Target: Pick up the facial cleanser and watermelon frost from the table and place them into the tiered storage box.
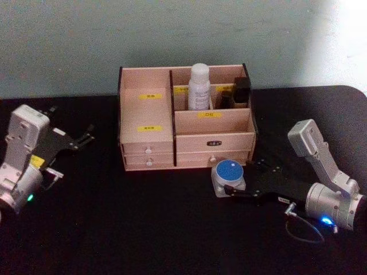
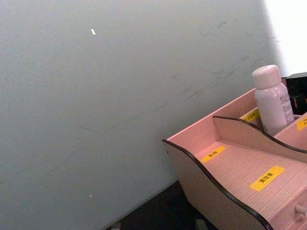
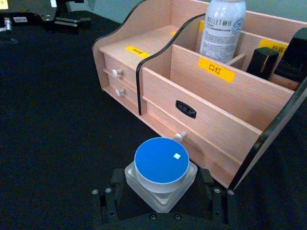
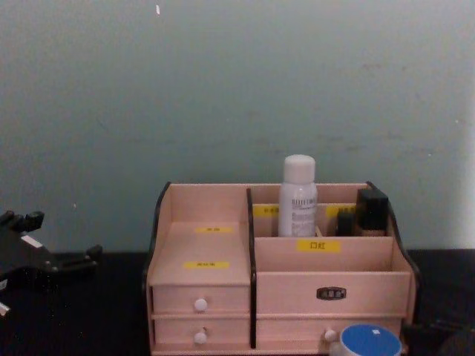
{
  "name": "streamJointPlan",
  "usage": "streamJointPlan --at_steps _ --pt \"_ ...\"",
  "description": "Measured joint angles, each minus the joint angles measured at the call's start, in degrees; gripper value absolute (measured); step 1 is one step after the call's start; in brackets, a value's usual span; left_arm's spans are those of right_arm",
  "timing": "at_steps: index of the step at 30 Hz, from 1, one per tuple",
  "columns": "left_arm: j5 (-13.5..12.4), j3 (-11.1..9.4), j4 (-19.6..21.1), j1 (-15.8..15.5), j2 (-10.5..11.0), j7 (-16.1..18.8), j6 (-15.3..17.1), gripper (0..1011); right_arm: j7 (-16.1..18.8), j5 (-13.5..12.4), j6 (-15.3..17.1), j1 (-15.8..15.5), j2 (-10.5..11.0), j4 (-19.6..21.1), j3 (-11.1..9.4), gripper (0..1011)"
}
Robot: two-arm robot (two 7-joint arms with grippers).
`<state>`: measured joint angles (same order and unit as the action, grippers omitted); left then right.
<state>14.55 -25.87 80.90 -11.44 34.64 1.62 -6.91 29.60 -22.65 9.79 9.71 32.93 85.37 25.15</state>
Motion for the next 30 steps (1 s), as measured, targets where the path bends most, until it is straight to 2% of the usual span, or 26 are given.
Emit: streamJointPlan --at_steps 19,30 --pt "0.0 0.0 0.0 0.0 0.0 0.0 0.0 1001 0.7 0.3 0.0 2.9 -2.1 -3.5 1.4 1003" --pt "0.0 0.0 0.0 0.0 0.0 0.0 0.0 1001 0.8 0.5 0.0 3.5 -2.5 -4.2 1.8 1003"
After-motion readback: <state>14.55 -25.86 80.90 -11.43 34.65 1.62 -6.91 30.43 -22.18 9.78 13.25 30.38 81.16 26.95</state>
